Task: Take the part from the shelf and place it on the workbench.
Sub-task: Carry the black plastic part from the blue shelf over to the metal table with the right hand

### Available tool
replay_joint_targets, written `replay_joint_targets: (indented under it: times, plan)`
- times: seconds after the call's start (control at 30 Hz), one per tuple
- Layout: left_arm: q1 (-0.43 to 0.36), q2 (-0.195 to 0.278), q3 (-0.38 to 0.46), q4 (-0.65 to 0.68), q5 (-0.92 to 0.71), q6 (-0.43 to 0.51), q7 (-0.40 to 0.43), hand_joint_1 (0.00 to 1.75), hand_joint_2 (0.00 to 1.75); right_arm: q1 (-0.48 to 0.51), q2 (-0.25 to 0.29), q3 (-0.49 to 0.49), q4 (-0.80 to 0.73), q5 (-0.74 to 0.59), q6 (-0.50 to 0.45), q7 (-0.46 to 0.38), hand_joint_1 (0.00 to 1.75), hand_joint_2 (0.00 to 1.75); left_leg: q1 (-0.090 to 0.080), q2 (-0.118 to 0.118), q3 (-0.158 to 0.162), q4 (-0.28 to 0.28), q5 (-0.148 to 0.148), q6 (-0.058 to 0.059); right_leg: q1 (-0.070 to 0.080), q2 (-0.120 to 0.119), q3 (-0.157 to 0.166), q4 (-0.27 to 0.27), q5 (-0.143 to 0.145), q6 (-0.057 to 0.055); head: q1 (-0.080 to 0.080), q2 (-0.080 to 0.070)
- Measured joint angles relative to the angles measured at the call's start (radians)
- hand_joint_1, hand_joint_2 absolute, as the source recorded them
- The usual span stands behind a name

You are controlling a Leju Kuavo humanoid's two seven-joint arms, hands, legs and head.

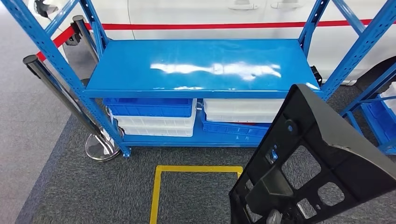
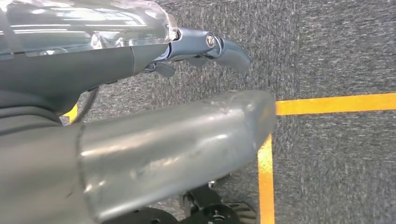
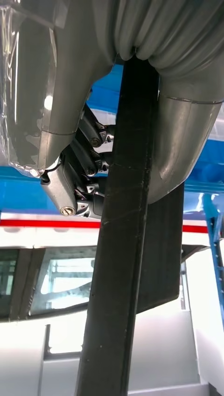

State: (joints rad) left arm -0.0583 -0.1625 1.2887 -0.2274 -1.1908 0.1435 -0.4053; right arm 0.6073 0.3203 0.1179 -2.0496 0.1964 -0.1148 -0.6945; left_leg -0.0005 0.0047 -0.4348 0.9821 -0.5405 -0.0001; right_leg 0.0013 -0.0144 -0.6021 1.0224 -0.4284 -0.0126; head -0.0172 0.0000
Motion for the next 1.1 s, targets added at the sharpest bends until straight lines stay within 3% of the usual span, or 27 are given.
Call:
replay_joint_targets:
  times: [0.07, 0.1, 0.13, 0.17, 0.2, 0.23, 0.27, 0.3, 0.33, 0.37, 0.4, 0.47, 0.5, 0.57, 0.6, 0.67, 0.73, 0.77, 0.8, 0.83, 0.9, 0.97, 1.0, 1.07, 1.1]
  plan:
    - [0.001, -0.001, 0.0, 0.0, 0.008, -0.001, 0.001, 0.0, 0.0, 0.0, 0.007, -0.005, 0.001, 0.009, 0.004, 0.0, 1.75, 1.75, 0.001, 0.002, -0.01, -0.01, 0.017, 0.011, -0.002, 0.001, -0.003, 0.0, 0.01, 0.013, -0.002, 0.0]
    - [0.001, -0.001, 0.001, 0.0, 0.012, -0.002, 0.001, 0.0, 0.0, -0.001, 0.01, -0.007, 0.002, 0.014, 0.003, 0.0, 1.75, 1.75, 0.003, 0.004, -0.02, -0.013, 0.029, 0.018, -0.003, 0.004, -0.011, 0.012, -0.006, 0.019, -0.002, 0.0]
    - [0.0, -0.002, 0.002, 0.0, 0.016, -0.004, 0.002, 0.0, 0.0, -0.002, 0.012, -0.008, 0.004, 0.021, 0.001, 0.0, 1.75, 1.75, 0.006, 0.006, -0.031, -0.017, 0.042, 0.024, -0.004, 0.007, -0.022, 0.039, -0.041, 0.024, 0.0, 0.0]
    - [-0.001, -0.002, 0.003, 0.0, 0.021, -0.006, 0.002, 0.0, 0.0, -0.005, 0.013, -0.009, 0.008, 0.03, -0.001, 0.0, 1.75, 1.75, 0.007, 0.008, -0.046, -0.018, 0.054, 0.029, -0.006, 0.01, -0.038, 0.087, -0.092, 0.028, 0.002, 0.0]
    - [-0.001, -0.002, 0.005, 0.0, 0.025, -0.009, 0.002, 0.0, 0.0, -0.01, 0.014, -0.01, 0.014, 0.039, -0.002, 0.0, 1.75, 1.75, 0.006, 0.009, -0.063, -0.017, 0.066, 0.031, -0.007, 0.012, -0.055, 0.149, -0.145, 0.032, 0.004, 0.0]
    - [-0.001, -0.001, 0.007, 0.0, 0.03, -0.013, 0.002, 0.0, 0.0, -0.015, 0.014, -0.01, 0.021, 0.048, -0.002, 0.001, 1.75, 1.75, 0.006, 0.009, -0.078, -0.016, 0.078, 0.032, -0.009, 0.012, -0.068, 0.211, -0.181, 0.035, 0.006, 0.0]
    - [-0.001, 0.0, 0.008, 0.0, 0.034, -0.016, 0.002, 0.0, 0.0, -0.021, 0.014, -0.01, 0.029, 0.055, -0.001, 0.001, 1.75, 1.75, 0.006, 0.01, -0.095, -0.013, 0.089, 0.03, -0.01, 0.012, -0.071, 0.258, -0.191, 0.037, 0.006, 0.0]
    - [-0.001, 0.0, 0.01, 0.0, 0.036, -0.019, 0.001, 0.0, 0.0, -0.027, 0.014, -0.011, 0.036, 0.059, -0.001, 0.001, 1.75, 1.75, 0.005, 0.01, -0.111, -0.009, 0.1, 0.028, -0.011, 0.012, -0.059, 0.274, -0.175, 0.039, 0.006, 0.0]
    - [-0.001, 0.001, 0.01, 0.0, 0.036, -0.021, 0.001, 0.0, 0.0, -0.032, 0.014, -0.011, 0.043, 0.062, -0.001, 0.001, 1.75, 1.75, 0.006, 0.01, -0.127, -0.004, 0.11, 0.026, -0.013, 0.012, -0.029, 0.254, -0.144, 0.039, 0.006, 0.0]
    - [-0.001, 0.001, 0.011, 0.0, 0.036, -0.023, 0.001, 0.0, 0.0, -0.037, 0.014, -0.012, 0.049, 0.063, -0.001, 0.001, 1.75, 1.75, 0.006, 0.009, -0.143, 0.003, 0.118, 0.022, -0.014, 0.012, 0.017, 0.202, -0.114, 0.037, 0.006, 0.0]
    - [-0.001, 0.001, 0.012, 0.0, 0.036, -0.024, 0.0, 0.0, 0.0, -0.042, 0.014, -0.012, 0.053, 0.065, -0.001, 0.001, 1.75, 1.75, 0.004, 0.008, -0.157, 0.012, 0.124, 0.018, -0.013, 0.012, 0.071, 0.127, -0.103, 0.034, 0.007, 0.0]
    - [-0.001, 0.001, 0.014, 0.0, 0.037, -0.025, 0.0, 0.0, 0.0, -0.051, 0.014, -0.013, 0.06, 0.066, -0.001, 0.001, 1.75, 1.75, 0.002, 0.007, -0.174, 0.026, 0.136, 0.008, -0.009, 0.012, 0.152, 0.0, -0.119, 0.024, 0.006, 0.0]
    - [-0.001, 0.001, 0.014, 0.0, 0.038, -0.025, 0.0, 0.0, 0.0, -0.053, 0.014, -0.013, 0.062, 0.067, -0.001, 0.001, 1.75, 1.75, 0.001, 0.007, -0.179, 0.029, 0.144, 0.002, -0.007, 0.013, 0.166, -0.029, -0.13, 0.017, 0.005, 0.0]
    - [0.0, 0.003, 0.016, 0.0, 0.039, -0.025, 0.0, 0.0, 0.0, -0.056, 0.015, -0.014, 0.067, 0.067, -0.001, 0.001, 1.75, 1.75, 0.004, 0.006, -0.184, 0.031, 0.153, -0.01, -0.006, 0.01, 0.157, -0.035, -0.12, 0.0, 0.007, 0.0]
    - [0.001, 0.005, 0.016, 0.0, 0.039, -0.025, 0.0, 0.0, 0.0, -0.057, 0.016, -0.014, 0.069, 0.067, -0.001, 0.001, 1.75, 1.75, 0.006, 0.004, -0.191, 0.041, 0.139, -0.016, -0.007, 0.008, 0.148, -0.035, -0.11, -0.01, 0.006, 0.0]
    - [0.002, 0.007, 0.017, 0.0, 0.04, -0.026, 0.0, 0.0, 0.0, -0.059, 0.019, -0.014, 0.073, 0.067, -0.001, 0.001, 1.75, 1.75, 0.011, 0.002, -0.215, 0.113, 0.056, -0.026, -0.009, 0.003, 0.123, -0.036, -0.087, -0.025, 0.003, 0.0]
    - [0.001, 0.007, 0.017, 0.0, 0.042, -0.026, 0.0, 0.0, 0.0, -0.06, 0.021, -0.014, 0.078, 0.067, -0.001, 0.001, 1.75, 1.75, 0.013, 0.002, -0.245, 0.239, -0.036, -0.034, -0.007, 0.003, 0.091, -0.033, -0.065, -0.029, -0.001, 0.0]
    - [0.001, 0.008, 0.017, 0.0, 0.042, -0.026, 0.0, 0.0, 0.0, -0.06, 0.021, -0.014, 0.08, 0.067, -0.001, 0.001, 1.75, 1.75, 0.013, 0.002, -0.249, 0.29, -0.051, -0.036, -0.005, 0.002, 0.074, -0.029, -0.054, -0.028, -0.001, 0.0]
    - [0.001, 0.009, 0.017, 0.0, 0.043, -0.026, 0.0, 0.0, 0.0, -0.06, 0.021, -0.014, 0.083, 0.067, -0.001, 0.001, 1.75, 1.75, 0.013, 0.002, -0.24, 0.314, -0.043, -0.036, -0.005, 0.002, 0.057, -0.024, -0.044, -0.027, -0.001, 0.0]
    - [0.001, 0.009, 0.017, 0.0, 0.044, -0.026, 0.0, 0.0, 0.0, -0.061, 0.021, -0.014, 0.086, 0.067, 0.0, 0.001, 1.75, 1.75, 0.013, 0.002, -0.213, 0.302, -0.016, -0.035, -0.004, 0.002, 0.04, -0.018, -0.036, -0.026, -0.001, 0.0]
    - [-0.001, 0.01, 0.017, 0.0, 0.045, -0.026, 0.0, 0.0, 0.0, -0.064, 0.021, -0.014, 0.091, 0.063, 0.005, 0.001, 1.75, 1.75, 0.011, -0.005, -0.114, 0.182, 0.026, -0.024, -0.003, 0.004, 0.011, -0.007, -0.02, -0.021, -0.001, 0.0]
    - [-0.003, 0.012, 0.017, -0.001, 0.045, -0.028, -0.001, 0.0, 0.0, -0.072, 0.021, -0.014, 0.098, 0.052, 0.016, 0.001, 1.75, 1.75, 0.007, -0.02, -0.023, 0.041, 0.016, -0.013, -0.003, 0.01, -0.005, -0.001, -0.004, -0.01, 0.0, 0.0]
    - [-0.003, 0.012, 0.017, -0.001, 0.045, -0.029, -0.002, 0.0, 0.0, -0.077, 0.021, -0.014, 0.101, 0.044, 0.024, 0.001, 1.75, 1.75, 0.005, -0.025, -0.002, 0.003, 0.006, -0.008, -0.004, 0.014, -0.009, -0.001, 0.005, -0.003, -0.001, 0.0]
    - [-0.001, 0.013, 0.017, -0.001, 0.044, -0.033, -0.002, 0.0, 0.0, -0.087, 0.022, -0.014, 0.108, 0.029, 0.039, 0.0, 1.75, 1.75, 0.004, -0.017, -0.006, -0.013, 0.016, 0.0, -0.005, 0.022, -0.014, -0.003, 0.021, 0.009, -0.002, 0.0]
    - [-0.001, 0.013, 0.018, -0.001, 0.044, -0.035, -0.002, 0.0, 0.0, -0.09, 0.022, -0.014, 0.111, 0.022, 0.045, 0.001, 1.75, 1.75, 0.006, -0.009, -0.012, -0.019, 0.026, 0.006, -0.006, 0.025, -0.02, 0.002, 0.016, 0.015, -0.002, 0.0]
